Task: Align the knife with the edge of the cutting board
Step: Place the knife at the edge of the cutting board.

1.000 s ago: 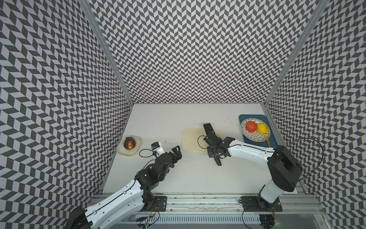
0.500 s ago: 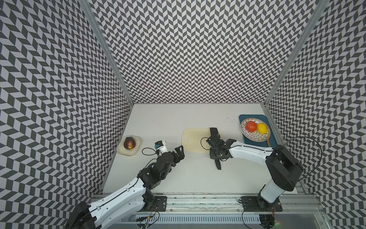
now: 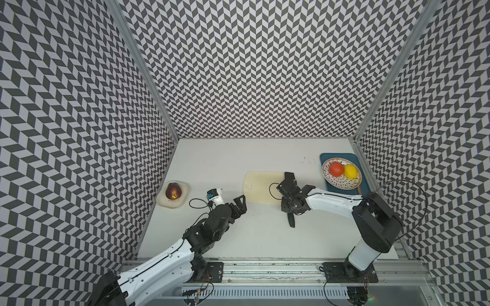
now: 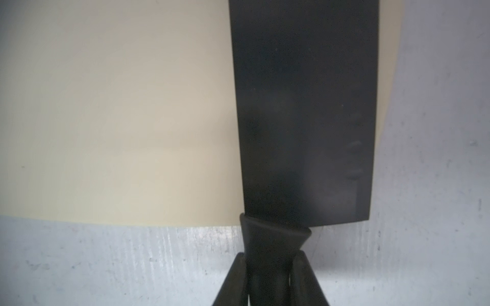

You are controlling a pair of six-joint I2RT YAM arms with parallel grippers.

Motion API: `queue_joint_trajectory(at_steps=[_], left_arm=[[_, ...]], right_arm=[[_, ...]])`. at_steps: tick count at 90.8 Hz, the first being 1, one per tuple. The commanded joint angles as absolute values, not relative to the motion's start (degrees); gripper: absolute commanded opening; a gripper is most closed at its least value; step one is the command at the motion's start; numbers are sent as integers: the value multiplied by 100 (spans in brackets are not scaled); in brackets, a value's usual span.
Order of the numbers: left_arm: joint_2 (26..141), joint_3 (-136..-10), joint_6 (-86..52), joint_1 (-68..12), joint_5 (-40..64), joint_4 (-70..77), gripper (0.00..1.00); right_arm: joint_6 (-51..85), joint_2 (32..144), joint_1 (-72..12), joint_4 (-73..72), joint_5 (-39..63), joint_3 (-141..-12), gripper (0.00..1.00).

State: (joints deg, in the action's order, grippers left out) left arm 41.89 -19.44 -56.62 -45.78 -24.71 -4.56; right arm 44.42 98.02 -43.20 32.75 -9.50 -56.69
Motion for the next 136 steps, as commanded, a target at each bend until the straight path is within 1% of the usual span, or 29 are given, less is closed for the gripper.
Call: queue_joint_trajectory(at_steps=[1,30,35,37,45,49,62,68,71,75,82,101,136], left_arm=[[4122,-1889,-5659,-4623,-2469,-417,100],[4111,-1889,-5669,-4624,-2487,-435,100],[4107,-1887,-5666,-4623,-2496,-439,100],[4105,-1885,-5668,-4623,-2496,-444,100],[4100,-1881,-5667,-4623,-2505,-453,100],[4096,-1889,-5669,-4618,-2506,-457,100],[4087,-1890,-5668,-4624,-2531,-478,100],[4076,-1881,-5669,-4625,-2552,-486,100],[4082,-1881,-5661,-4623,-2557,-488,100],[4081,-1885,-5651,-4625,-2572,-497,100],[4070,-1896,-5651,-4624,-2612,-518,100],[4074,-1889,-5648,-4623,-2701,-532,100],[4096,-1898,-5642,-4623,-2893,-599,100]], right_arm=[[4475,9920,-4289,3093,-1029,-5801,19],[4511,9879,-4289,2980,-966,-5672,22],[4509,9875,-4285,2975,-949,-5678,24],[4509,9876,-4288,2972,-932,-5684,26],[4529,9820,-4296,2955,-888,-5680,44],[4540,9770,-4298,2938,-873,-5670,51],[4571,9554,-4314,2944,-835,-5650,62],[4573,9387,-4324,2942,-852,-5560,66],[4566,9277,-4324,2872,-823,-5455,70],[4515,9116,-4323,2728,-689,-5292,74],[4461,8871,-4335,2537,-383,-5032,78],[4544,8459,-4489,2260,-168,-4423,80],[4474,8836,-4885,2052,16,-4655,80]])
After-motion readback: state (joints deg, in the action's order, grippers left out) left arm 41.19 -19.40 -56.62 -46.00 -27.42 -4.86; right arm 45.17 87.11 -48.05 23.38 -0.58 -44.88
